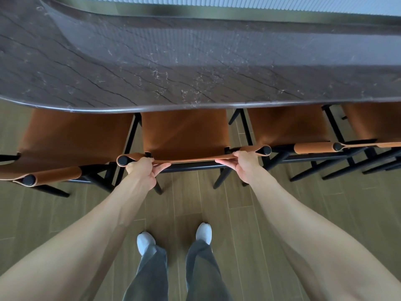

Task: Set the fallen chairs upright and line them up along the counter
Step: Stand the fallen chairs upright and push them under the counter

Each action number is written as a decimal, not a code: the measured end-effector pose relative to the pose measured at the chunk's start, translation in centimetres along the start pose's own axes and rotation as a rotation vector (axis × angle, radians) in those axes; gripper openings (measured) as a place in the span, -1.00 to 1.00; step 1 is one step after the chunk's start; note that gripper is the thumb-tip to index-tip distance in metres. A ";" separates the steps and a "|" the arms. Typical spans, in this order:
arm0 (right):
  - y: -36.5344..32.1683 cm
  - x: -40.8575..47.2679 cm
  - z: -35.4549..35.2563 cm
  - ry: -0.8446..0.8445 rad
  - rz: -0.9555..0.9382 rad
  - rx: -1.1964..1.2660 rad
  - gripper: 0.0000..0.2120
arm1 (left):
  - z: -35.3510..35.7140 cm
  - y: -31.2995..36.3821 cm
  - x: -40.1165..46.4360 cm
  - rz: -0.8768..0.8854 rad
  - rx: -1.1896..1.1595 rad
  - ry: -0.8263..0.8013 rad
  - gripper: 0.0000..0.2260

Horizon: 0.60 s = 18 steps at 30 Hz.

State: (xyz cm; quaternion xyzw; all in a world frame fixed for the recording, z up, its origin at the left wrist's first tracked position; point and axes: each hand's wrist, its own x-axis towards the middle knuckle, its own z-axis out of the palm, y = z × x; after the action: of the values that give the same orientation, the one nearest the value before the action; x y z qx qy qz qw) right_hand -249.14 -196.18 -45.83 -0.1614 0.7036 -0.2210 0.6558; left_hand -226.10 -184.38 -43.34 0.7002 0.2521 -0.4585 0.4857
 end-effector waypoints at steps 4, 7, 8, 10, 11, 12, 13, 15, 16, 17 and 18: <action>0.1 0.1 -0.1 -0.036 -0.007 -0.002 -0.84 | 0.0 0.1 0.0 0.000 -0.016 -0.003 -0.90; 0.1 0.3 -0.1 -0.031 -0.018 0.012 -0.86 | -0.1 0.0 -0.2 -0.005 -0.007 -0.011 -0.89; 0.0 0.2 -0.2 -0.034 -0.022 0.009 -0.89 | -0.1 0.0 -0.4 -0.007 -0.010 -0.019 -0.90; -0.3 -0.2 -0.4 -0.040 -0.007 -0.053 -0.89 | -0.2 0.1 -1.1 -0.007 -0.018 -0.053 -0.95; -0.4 -0.5 -0.7 -0.050 0.020 -0.113 -0.83 | -0.2 0.1 -1.5 -0.019 -0.008 -0.089 -0.96; -0.7 -1.1 -0.9 -0.074 0.055 -0.206 -0.71 | -0.3 0.2 -2.1 -0.044 0.036 -0.141 -0.87; -1.1 -1.7 -1.2 -0.110 0.089 -0.335 -0.56 | -0.3 0.2 -2.9 -0.069 0.119 -0.201 -0.80; -2.4 -3.5 -1.3 -0.209 0.089 -0.590 -0.36 | 0.0 0.8 -4.6 -0.066 0.344 -0.313 -0.69; -3.4 -4.6 -0.9 -0.249 0.038 -0.673 -0.36 | 0.3 1.4 -5.6 -0.019 0.423 -0.352 -0.67; -4.5 -5.7 -0.2 -0.272 -0.042 -0.710 -0.40 | 0.8 2.1 -6.5 0.050 0.460 -0.376 -0.67; -5.5 -6.9 0.5 -0.287 -0.148 -0.699 -0.45 | 1.2 2.9 -7.3 0.151 0.466 -0.387 -0.67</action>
State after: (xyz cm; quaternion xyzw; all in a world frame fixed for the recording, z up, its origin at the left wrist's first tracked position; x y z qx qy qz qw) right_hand -248.35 -197.37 -37.13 -0.4548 0.6241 0.0104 0.6353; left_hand -227.56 -185.96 -35.64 0.7092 -0.0095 -0.5914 0.3836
